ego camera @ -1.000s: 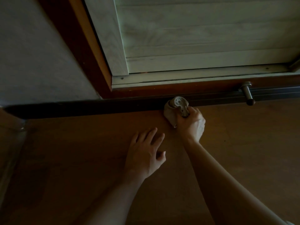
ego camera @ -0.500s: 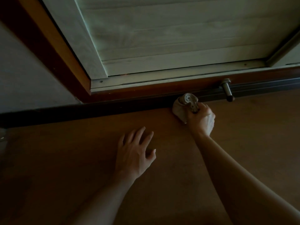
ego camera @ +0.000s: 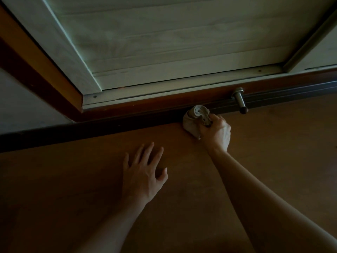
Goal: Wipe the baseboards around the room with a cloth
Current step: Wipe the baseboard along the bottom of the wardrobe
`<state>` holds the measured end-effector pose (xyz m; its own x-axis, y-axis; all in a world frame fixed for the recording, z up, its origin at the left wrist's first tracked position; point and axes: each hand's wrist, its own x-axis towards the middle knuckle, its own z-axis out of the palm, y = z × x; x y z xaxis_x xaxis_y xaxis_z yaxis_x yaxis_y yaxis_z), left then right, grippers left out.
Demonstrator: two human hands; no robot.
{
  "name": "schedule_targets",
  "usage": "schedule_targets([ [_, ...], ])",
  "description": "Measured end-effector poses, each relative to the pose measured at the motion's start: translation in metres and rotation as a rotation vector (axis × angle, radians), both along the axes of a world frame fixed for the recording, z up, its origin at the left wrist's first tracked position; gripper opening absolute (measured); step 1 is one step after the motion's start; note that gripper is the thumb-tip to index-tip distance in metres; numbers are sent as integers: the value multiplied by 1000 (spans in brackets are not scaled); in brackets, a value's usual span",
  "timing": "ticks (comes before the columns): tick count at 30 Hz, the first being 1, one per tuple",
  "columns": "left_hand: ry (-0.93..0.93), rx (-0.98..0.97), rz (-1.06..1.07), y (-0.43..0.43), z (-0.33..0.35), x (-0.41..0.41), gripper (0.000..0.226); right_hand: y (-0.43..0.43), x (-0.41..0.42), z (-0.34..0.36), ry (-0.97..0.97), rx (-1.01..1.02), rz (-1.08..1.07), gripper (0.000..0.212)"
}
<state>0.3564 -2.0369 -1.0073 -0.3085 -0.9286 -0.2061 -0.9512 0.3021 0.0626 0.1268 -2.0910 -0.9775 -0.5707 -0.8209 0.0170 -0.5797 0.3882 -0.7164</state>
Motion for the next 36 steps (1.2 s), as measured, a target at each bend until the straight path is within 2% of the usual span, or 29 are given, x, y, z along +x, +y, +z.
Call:
schedule_targets([
  [4,15,1,15,0,0,-3,70,4,-23,-5,-89,22,-189,30],
  [6,17,0,16,-1,0,-3,70,4,-31,-5,-120,26,-231,26],
  [10,6,5,13,-1,-1,-2,72,3,-33,-4,-110,18,-153,23],
  [15,23,14,18,-1,0,-3,70,4,-34,-4,-128,-19,-229,22],
  [19,21,13,16,-1,0,-3,71,2,-22,-7,-50,-15,-69,24],
  [23,5,20,6,-1,0,-2,71,3,-9,-8,-74,-55,-235,20],
  [27,21,15,0,-1,2,-1,72,0,12,-8,-39,-62,-92,21],
  [32,24,33,-2,-2,1,0,73,2,15,-9,-63,-45,-208,22],
  [36,15,32,13,-3,4,-5,71,2,45,-8,1,-127,31,14],
])
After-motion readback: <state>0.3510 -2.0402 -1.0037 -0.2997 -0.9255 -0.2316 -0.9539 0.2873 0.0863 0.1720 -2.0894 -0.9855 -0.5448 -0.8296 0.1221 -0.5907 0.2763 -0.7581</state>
